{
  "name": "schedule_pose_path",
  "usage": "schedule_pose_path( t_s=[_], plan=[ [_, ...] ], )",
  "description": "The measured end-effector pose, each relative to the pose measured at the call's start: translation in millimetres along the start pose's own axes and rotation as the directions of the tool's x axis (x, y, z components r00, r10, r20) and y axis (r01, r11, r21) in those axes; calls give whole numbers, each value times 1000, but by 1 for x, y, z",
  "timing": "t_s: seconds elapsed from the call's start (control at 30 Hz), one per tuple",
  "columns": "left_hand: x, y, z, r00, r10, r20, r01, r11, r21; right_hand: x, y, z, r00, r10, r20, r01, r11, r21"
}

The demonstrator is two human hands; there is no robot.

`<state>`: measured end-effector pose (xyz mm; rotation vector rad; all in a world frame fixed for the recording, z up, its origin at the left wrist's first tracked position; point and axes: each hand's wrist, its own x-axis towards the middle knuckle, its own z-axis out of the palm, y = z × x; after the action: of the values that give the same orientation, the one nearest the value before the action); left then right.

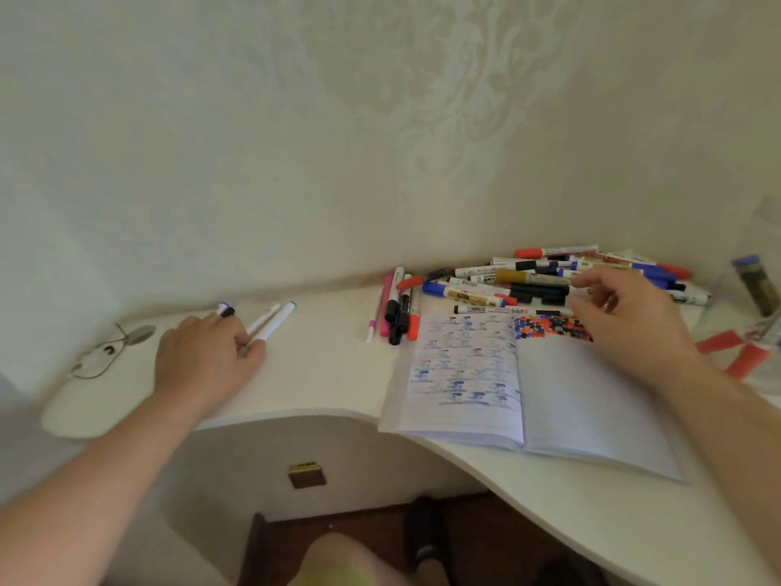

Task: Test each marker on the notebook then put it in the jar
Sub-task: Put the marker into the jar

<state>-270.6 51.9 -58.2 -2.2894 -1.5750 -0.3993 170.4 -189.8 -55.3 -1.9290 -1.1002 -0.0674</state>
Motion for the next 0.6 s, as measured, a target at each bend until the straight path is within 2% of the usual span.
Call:
schedule_pose_path(
  t_s=[0.1, 0.2, 0.33, 0.4, 0.5, 0.6],
  plan=[
    [4, -7, 4, 995, -95, 16, 96, 995, -12, 4, 8, 1, 1000, 8, 0, -8, 992, -122],
    [7, -5, 3, 987, -147, 65, 154, 980, -128, 9, 17, -1, 999, 25, 30, -16, 962, -274],
    [12, 6, 1, 991, -132, 33, 135, 979, -155, 15, 23, 5, 991, 75, 108, -25, 916, -401],
    [17, 25, -2, 997, -78, 10, 78, 981, -180, 17, 25, 9, 976, 152, 159, -62, 885, -461],
    [28, 71, -14, 992, 87, -90, -108, 959, -262, 20, 25, 13, 951, 240, 195, -108, 849, -516],
    [41, 132, -28, 931, 245, -271, -340, 852, -398, 20, 20, 12, 943, 271, 191, -138, 844, -518]
  ],
)
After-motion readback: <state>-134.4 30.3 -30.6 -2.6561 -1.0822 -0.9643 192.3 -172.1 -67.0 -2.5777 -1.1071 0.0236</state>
